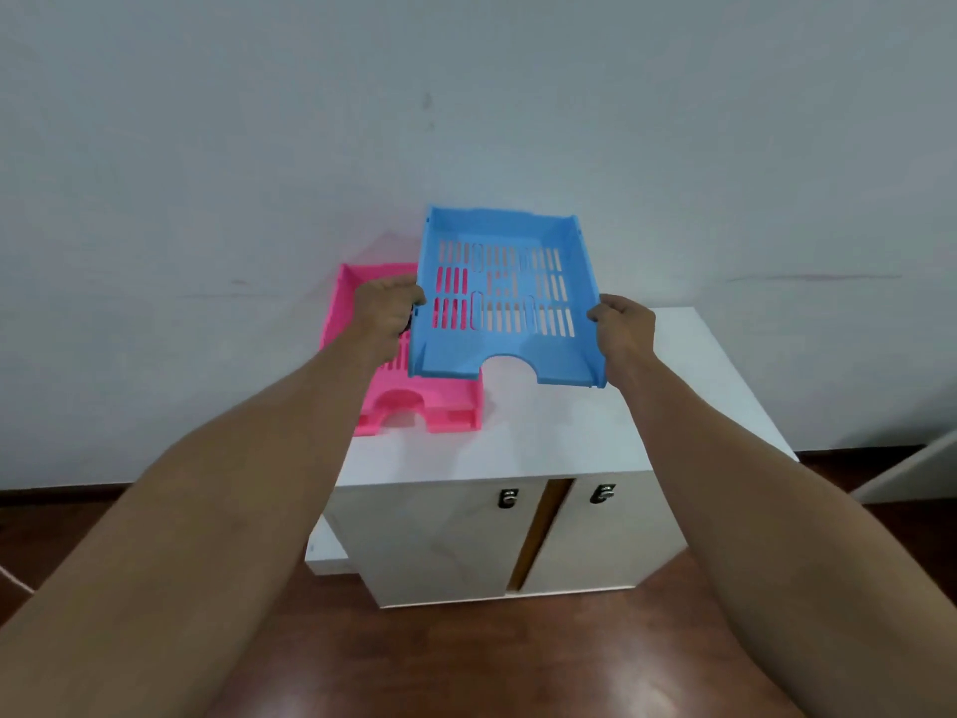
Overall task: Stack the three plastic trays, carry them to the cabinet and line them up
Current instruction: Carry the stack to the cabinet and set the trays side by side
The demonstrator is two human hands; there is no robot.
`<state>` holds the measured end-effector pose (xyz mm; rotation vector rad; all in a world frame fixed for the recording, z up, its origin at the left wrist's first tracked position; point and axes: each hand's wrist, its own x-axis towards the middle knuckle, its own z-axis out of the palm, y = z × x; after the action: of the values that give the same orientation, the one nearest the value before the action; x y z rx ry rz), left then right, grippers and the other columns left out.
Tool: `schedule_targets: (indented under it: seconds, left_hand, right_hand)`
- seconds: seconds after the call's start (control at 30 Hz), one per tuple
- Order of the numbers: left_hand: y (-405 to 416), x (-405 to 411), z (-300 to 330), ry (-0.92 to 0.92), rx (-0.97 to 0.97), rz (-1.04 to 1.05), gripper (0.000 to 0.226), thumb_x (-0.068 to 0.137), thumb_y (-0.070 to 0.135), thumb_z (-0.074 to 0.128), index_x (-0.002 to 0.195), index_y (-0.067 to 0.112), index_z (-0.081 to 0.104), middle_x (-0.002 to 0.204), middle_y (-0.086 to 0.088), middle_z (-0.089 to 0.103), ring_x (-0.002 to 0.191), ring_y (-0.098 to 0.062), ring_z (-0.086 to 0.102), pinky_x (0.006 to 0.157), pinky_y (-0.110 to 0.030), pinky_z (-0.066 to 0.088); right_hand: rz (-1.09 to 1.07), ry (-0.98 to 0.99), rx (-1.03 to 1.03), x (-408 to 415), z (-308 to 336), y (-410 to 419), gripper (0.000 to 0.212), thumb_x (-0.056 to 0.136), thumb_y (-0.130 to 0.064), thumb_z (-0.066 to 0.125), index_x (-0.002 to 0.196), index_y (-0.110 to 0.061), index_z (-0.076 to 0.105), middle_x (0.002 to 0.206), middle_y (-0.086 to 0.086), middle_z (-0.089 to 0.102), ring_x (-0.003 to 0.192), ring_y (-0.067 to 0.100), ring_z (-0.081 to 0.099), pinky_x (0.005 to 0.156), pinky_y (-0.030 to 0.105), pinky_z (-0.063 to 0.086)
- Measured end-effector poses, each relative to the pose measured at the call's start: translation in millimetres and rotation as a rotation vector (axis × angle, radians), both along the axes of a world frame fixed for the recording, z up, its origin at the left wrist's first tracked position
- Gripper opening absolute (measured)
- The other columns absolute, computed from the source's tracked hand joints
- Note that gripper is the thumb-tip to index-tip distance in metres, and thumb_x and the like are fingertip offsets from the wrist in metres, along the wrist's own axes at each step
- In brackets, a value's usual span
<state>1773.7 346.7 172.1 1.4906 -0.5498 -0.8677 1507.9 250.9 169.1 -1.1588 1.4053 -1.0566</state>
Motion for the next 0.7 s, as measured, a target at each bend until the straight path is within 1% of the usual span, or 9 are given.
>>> schedule_targets:
  seconds: [0.07,0.13,0.23,0.33,0.43,0.5,0.57,0.63,0.7]
  left_hand:
    - [-6,-23,-3,0.001,0.002,0.008,0.031,0.083,-0.014,0.059,0.109,-0.004,0.073,0.078,-0.009,0.077,0.063,-0.02,0.071,0.069,-0.035,0.063]
    - [-10,-51,-6,0.004,0.001,0.033,0.035,0.084,-0.014,0.058,0.116,-0.006,0.071,0.091,-0.018,0.075,0.069,-0.023,0.069,0.073,-0.036,0.062]
    - [-13,-95,-11,0.002,0.021,0.093,0.035,0.085,-0.016,0.056,0.116,-0.007,0.07,0.084,-0.012,0.072,0.067,-0.02,0.066,0.07,-0.032,0.06]
    - [-12,-133,-22,0.006,0.048,0.145,0.037,0.086,-0.015,0.059,0.12,-0.006,0.069,0.086,-0.011,0.071,0.077,-0.024,0.066,0.08,-0.04,0.059]
    - [-6,-162,-36,-0.014,0.082,0.172,0.041,0.088,-0.014,0.06,0.128,-0.006,0.064,0.109,-0.015,0.069,0.093,-0.027,0.066,0.091,-0.04,0.058]
    - [-2,-173,-49,-0.029,0.113,0.185,0.042,0.089,-0.013,0.061,0.131,-0.007,0.061,0.119,-0.017,0.066,0.101,-0.029,0.065,0.096,-0.039,0.055]
    - [1,-179,-64,-0.041,0.152,0.213,0.044,0.088,-0.011,0.063,0.132,-0.006,0.061,0.129,-0.021,0.065,0.114,-0.033,0.065,0.103,-0.044,0.053]
    - [3,-182,-80,-0.053,0.195,0.232,0.046,0.088,-0.01,0.064,0.133,-0.004,0.062,0.133,-0.022,0.064,0.119,-0.034,0.064,0.104,-0.045,0.053]
    - [5,-186,-90,-0.054,0.214,0.239,0.045,0.089,-0.01,0.063,0.134,-0.003,0.062,0.131,-0.02,0.066,0.113,-0.03,0.066,0.098,-0.038,0.056]
  right_hand:
    - [0.002,0.013,-0.004,-25,0,-7,0.027,0.088,0.002,0.056,0.111,0.016,0.062,0.089,0.008,0.055,0.082,0.021,0.049,0.073,0.035,0.044]
    - [0.016,0.016,-0.005,-52,-2,-14,0.026,0.09,0.002,0.056,0.111,0.013,0.065,0.088,0.007,0.058,0.082,0.022,0.051,0.074,0.035,0.046]
    - [0.062,0.02,-0.006,-87,-6,-26,0.022,0.091,0.001,0.055,0.108,0.008,0.068,0.081,0.001,0.059,0.081,0.024,0.055,0.075,0.035,0.049]
    - [0.102,0.047,-0.006,-118,-16,-35,0.017,0.093,0.0,0.055,0.096,-0.007,0.07,0.077,-0.004,0.061,0.074,0.02,0.057,0.072,0.033,0.051]
    - [0.133,0.06,0.003,-141,-33,-36,0.017,0.094,0.0,0.054,0.095,-0.011,0.067,0.081,-0.006,0.063,0.069,0.014,0.059,0.067,0.028,0.052]
    - [0.153,0.063,0.022,-150,-47,-36,0.019,0.093,0.0,0.053,0.097,-0.012,0.068,0.084,-0.005,0.065,0.07,0.013,0.06,0.069,0.029,0.053]
    - [0.167,0.067,0.04,-157,-60,-34,0.021,0.093,0.0,0.053,0.099,-0.012,0.068,0.088,-0.003,0.067,0.074,0.015,0.062,0.07,0.029,0.053]
    - [0.175,0.07,0.054,-161,-72,-33,0.021,0.093,0.0,0.053,0.101,-0.012,0.069,0.092,0.0,0.068,0.076,0.017,0.062,0.072,0.03,0.054]
    - [0.176,0.063,0.059,-164,-84,-30,0.022,0.093,0.001,0.053,0.101,-0.012,0.069,0.092,0.0,0.068,0.076,0.017,0.063,0.071,0.028,0.053]
